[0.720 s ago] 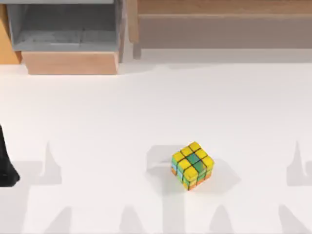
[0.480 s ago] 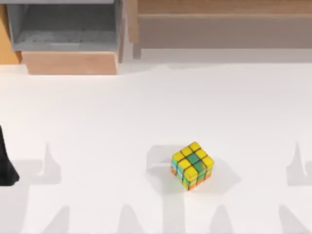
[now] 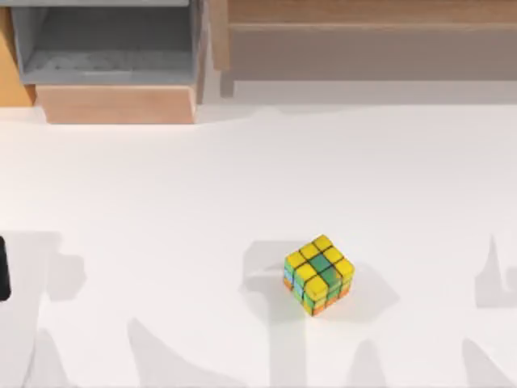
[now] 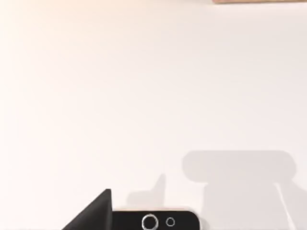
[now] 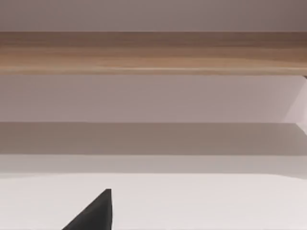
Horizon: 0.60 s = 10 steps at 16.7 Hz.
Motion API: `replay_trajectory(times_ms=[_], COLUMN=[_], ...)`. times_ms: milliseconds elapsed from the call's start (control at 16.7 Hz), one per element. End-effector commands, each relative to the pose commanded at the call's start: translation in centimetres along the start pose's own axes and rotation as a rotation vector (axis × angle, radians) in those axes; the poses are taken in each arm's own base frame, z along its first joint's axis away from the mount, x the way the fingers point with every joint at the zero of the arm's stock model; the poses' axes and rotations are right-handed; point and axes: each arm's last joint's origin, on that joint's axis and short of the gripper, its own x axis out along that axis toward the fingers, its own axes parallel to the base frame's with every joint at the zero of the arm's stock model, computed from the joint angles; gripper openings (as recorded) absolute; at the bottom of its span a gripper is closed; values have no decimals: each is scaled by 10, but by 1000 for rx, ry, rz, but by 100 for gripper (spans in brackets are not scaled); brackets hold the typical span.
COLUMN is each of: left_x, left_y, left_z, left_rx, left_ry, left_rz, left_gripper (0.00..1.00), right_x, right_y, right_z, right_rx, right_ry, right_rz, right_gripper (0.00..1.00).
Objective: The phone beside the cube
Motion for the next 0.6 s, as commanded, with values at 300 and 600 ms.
replay_trajectory(times_ms=[300,600], left_x=[47,95], left_y=[20,41], left_z=[20,19], left_rx=[14,-2], left_ry=[493,863], left_rz=[-12,-71], left_gripper=[100,100], right_x=[0,0], right_y=[0,0], right_z=[0,0], right_rx=[0,0], right_ry=[0,0], right_rz=[0,0], right_gripper=[100,100])
